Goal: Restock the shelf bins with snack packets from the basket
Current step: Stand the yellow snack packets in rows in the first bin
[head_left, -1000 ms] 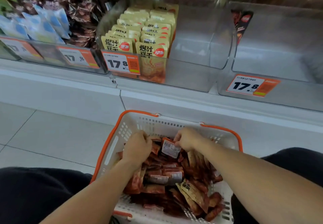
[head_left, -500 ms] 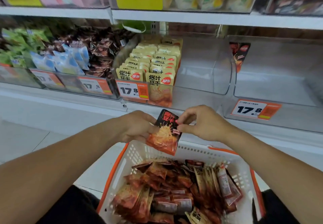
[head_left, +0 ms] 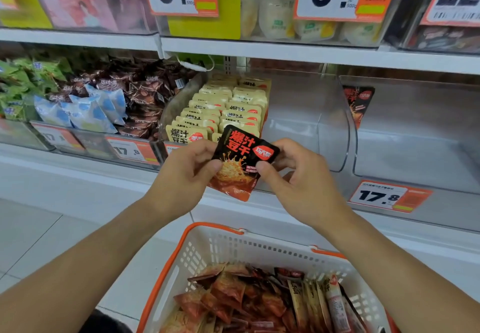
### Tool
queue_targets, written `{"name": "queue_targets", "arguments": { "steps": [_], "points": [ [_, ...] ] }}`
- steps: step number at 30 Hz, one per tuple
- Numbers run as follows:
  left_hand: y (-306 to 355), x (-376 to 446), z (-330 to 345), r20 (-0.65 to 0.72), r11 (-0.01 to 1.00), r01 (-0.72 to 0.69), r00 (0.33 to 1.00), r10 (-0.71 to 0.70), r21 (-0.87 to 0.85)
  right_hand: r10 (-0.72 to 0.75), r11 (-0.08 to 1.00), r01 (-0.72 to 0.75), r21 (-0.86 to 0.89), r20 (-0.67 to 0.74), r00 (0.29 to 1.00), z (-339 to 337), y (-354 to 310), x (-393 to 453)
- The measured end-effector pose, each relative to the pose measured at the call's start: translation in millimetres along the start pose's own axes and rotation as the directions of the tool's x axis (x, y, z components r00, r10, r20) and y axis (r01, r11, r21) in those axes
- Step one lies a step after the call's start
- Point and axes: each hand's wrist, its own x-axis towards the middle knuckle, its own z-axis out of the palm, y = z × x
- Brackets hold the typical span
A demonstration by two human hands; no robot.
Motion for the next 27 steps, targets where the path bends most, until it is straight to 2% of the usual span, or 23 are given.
{"name": "queue_targets", "arguments": {
  "steps": [2,5,7,10,13,15,17,19,22,24,27],
  "points": [
    [-1,1,2,0.038,1.000,0.000,0.999,0.000,-0.013,0.004,1.000,-0.004,-0.005,0.030,1.000,-3,4,3],
    [-2,-2,8,0.152,0.995,0.057,0.987,-0.045,-0.080,0.084,0.996,-0.088,0.016,0.172,0.981,-16,6,4],
    [-6,-2,13,0.244,0.996,0.066,0.969,-0.048,-0.067,0.139,0.990,-0.142,-0.008,0.259,0.956,-26,8,2],
    [-1,-4,27,0.255,0.995,0.027,0.967,-0.002,-0.096,0.162,0.986,-0.162,-0.022,0.273,0.948,-42,7,-5],
    [19,0,49,0.154,0.984,-0.018,0.987,0.046,-0.177,0.103,0.994,-0.097,-0.051,0.142,0.984,-59,1,-9],
    [32,7,65,0.052,0.979,-0.064,0.996,0.075,-0.195,0.045,0.997,-0.048,-0.064,-0.038,0.998,-75,0,-10],
    [40,17,79,-0.006,0.984,-0.155,0.988,0.156,-0.092,0.041,0.998,-0.049,-0.030,-0.233,0.972,-96,1,-13],
    [46,25,94,0.012,0.967,-0.242,0.970,0.242,0.078,0.090,0.996,-0.069,0.065,-0.425,0.900,-119,5,-16],
    [48,34,116,0.120,0.910,-0.321,0.947,0.300,0.263,0.260,0.961,-0.127,0.247,-0.644,0.720,-154,22,-18],
    [42,38,129,0.224,0.870,-0.339,0.936,0.273,0.357,0.374,0.925,-0.213,0.314,-0.663,0.648,-171,38,-11],
    [29,41,138,0.281,0.721,-0.423,0.906,0.317,0.548,0.459,0.888,-0.353,0.294,-0.595,0.660,-183,61,12]
  ]
}}
